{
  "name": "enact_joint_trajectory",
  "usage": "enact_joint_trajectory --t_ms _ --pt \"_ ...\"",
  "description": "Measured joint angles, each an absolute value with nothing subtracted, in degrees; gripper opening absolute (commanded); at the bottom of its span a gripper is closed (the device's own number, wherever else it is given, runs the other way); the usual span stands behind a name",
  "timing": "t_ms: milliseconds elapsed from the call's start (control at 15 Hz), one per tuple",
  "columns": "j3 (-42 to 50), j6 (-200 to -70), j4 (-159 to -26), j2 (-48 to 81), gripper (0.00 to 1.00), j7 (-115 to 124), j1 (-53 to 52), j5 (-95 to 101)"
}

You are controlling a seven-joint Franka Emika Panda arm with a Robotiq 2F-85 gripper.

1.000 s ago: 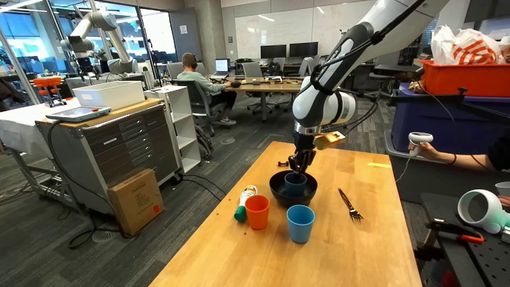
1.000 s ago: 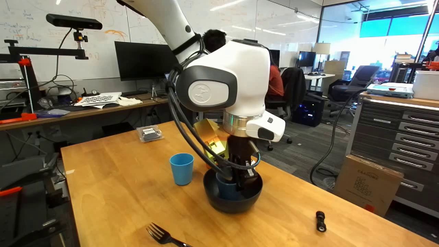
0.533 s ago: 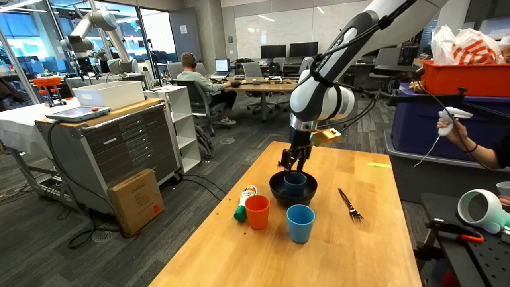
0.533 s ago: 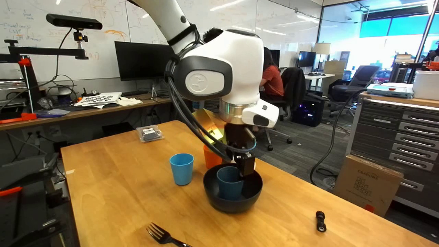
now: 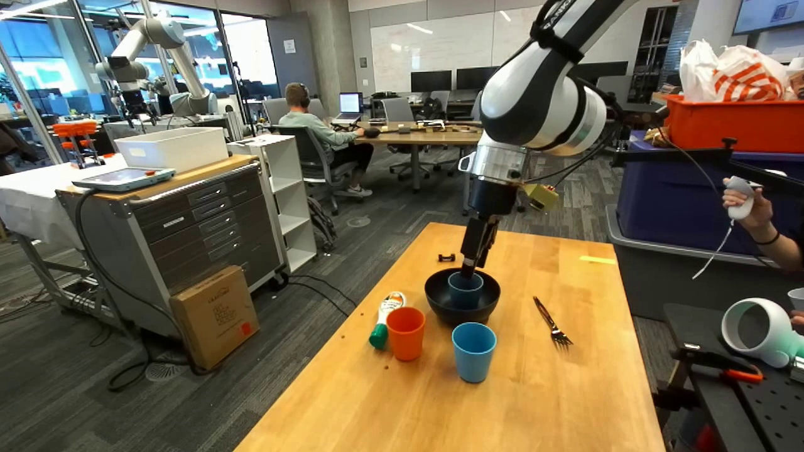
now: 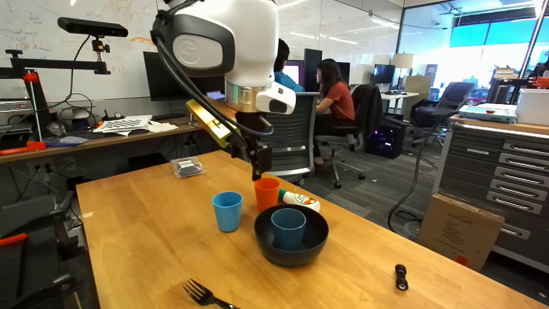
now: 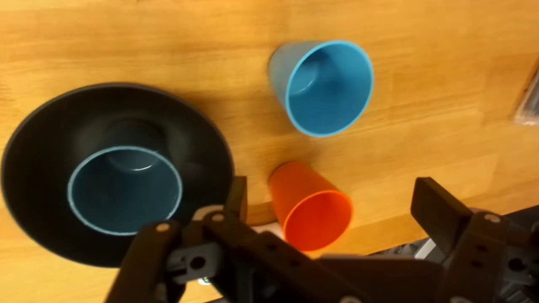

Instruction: Put the cups into each other in the black bowl and put the fork in them beginning with the dark blue one, then the light blue one, and finally the orange one

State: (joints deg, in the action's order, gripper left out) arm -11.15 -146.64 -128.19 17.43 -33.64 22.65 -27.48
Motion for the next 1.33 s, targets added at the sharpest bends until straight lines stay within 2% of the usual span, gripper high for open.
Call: enact_joint_trajectory --t_ms 467,1000,1333 --pt "-8.1 -143.3 -137.0 12.3 1.00 -39.9 17.8 -28.5" --pt "-5.9 -162.2 -141.6 16.6 1.00 -36.3 14.6 -28.6" --pt "-6.2 -167.6 -141.2 20.0 1.00 -33.2 14.6 -29.2"
